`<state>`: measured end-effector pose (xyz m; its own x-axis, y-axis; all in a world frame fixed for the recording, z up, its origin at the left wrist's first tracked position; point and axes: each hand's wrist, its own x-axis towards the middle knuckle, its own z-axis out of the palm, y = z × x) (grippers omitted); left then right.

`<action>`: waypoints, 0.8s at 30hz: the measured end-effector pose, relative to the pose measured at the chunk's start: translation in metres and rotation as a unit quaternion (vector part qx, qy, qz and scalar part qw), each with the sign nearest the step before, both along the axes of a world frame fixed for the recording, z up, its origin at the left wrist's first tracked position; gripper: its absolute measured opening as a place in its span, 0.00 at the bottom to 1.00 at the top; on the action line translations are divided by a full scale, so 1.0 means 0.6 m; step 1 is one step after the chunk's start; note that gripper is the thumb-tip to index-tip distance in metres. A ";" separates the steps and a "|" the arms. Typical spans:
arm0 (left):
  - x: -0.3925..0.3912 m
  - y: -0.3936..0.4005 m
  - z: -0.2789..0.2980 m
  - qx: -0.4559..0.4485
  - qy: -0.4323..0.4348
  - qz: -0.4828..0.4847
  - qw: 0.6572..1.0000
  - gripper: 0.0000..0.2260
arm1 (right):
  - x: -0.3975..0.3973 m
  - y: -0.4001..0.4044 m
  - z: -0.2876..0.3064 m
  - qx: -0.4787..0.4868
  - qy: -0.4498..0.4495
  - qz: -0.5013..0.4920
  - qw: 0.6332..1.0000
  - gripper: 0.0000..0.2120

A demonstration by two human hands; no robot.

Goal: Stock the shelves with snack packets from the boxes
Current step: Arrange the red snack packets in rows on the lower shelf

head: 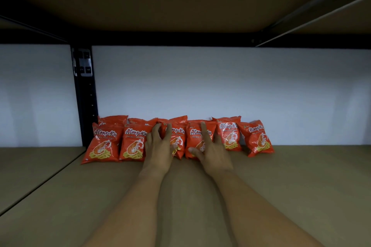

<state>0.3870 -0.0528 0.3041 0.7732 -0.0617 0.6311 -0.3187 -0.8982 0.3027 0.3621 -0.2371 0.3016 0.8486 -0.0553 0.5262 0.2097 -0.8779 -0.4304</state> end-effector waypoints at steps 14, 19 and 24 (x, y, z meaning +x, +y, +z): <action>-0.142 -0.088 0.044 -0.113 -0.002 -0.194 0.974 0.23 | -0.156 -0.092 0.005 0.038 0.007 0.007 0.999 0.37; -0.269 -0.175 0.020 -0.094 0.080 -0.268 0.956 0.18 | -0.271 -0.160 0.001 0.011 0.037 -0.005 0.999 0.25; -0.380 -0.250 -0.021 -0.104 0.111 -0.323 0.934 0.15 | -0.416 -0.251 -0.012 -0.022 0.022 -0.042 0.999 0.18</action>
